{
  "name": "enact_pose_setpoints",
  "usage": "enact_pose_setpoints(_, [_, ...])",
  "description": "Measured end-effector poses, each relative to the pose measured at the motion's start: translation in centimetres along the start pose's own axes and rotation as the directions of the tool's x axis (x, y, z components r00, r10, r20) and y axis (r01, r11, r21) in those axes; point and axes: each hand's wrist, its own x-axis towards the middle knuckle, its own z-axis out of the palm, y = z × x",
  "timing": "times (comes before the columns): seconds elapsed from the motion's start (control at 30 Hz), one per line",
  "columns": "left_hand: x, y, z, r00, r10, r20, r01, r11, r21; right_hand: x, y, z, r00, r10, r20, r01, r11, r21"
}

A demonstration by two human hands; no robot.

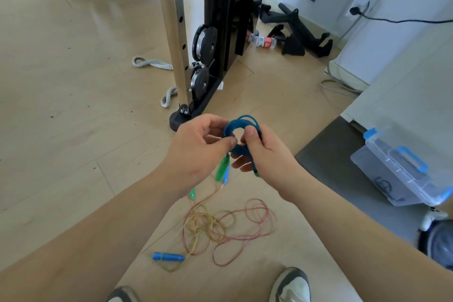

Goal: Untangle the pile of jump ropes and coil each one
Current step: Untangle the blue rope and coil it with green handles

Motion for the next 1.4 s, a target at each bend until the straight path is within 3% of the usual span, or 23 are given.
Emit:
enact_pose_setpoints(0.17, [4.0, 0.4, 0.9, 0.996, -0.09, 0.024, 0.092, 0.983, -0.159, 3.3, 0.3, -1.3, 0.997, 0.062, -0.048, -0.057, 0.994, 0.096])
enact_pose_setpoints(0.27, [5.7, 2.1, 2.0, 0.985, -0.126, 0.122, 0.141, 0.982, -0.127, 4.8, -0.8, -3.0, 0.983, 0.144, -0.114, -0.126, 0.98, 0.153])
enact_pose_setpoints(0.37, [7.0, 6.8, 2.4, 0.977, -0.118, 0.18, 0.132, 0.989, -0.071, 5.4, -4.4, -5.4, 0.972, 0.178, -0.155, -0.165, 0.982, 0.096])
enact_pose_setpoints(0.57, [7.3, 22.6, 2.4, 0.976, -0.086, 0.202, 0.098, 0.994, -0.05, 4.1, -17.8, -13.1, 0.977, 0.095, -0.19, -0.09, 0.995, 0.034])
enact_pose_setpoints(0.67, [6.4, 32.2, 2.4, 0.972, -0.079, 0.223, 0.099, 0.992, -0.081, 2.1, -25.7, -17.4, 0.979, 0.101, -0.175, -0.085, 0.992, 0.097])
enact_pose_setpoints(0.8, [5.3, 45.7, 2.0, 0.965, 0.005, 0.262, -0.001, 1.0, -0.013, -0.6, -37.3, -23.7, 0.981, 0.077, -0.18, -0.049, 0.987, 0.153])
enact_pose_setpoints(0.97, [4.9, 59.7, 1.1, 0.94, 0.123, 0.317, -0.18, 0.971, 0.155, -3.2, -49.7, -30.4, 0.981, 0.0, -0.196, -0.004, 1.0, -0.019])
enact_pose_setpoints(1.13, [6.0, 68.3, 2.1, 0.932, 0.168, 0.32, -0.204, 0.975, 0.084, -3.1, -56.2, -35.0, 0.954, -0.091, -0.286, 0.069, 0.994, -0.088])
enact_pose_setpoints(1.27, [9.0, 71.6, 4.9, 0.926, 0.244, 0.287, -0.282, 0.954, 0.102, -0.5, -57.2, -39.4, 0.973, -0.01, -0.232, 0.044, 0.989, 0.139])
enact_pose_setpoints(1.4, [11.9, 74.9, 7.3, 0.932, 0.244, 0.267, -0.282, 0.953, 0.115, 2.2, -58.3, -45.8, 0.995, -0.071, -0.065, 0.088, 0.941, 0.326])
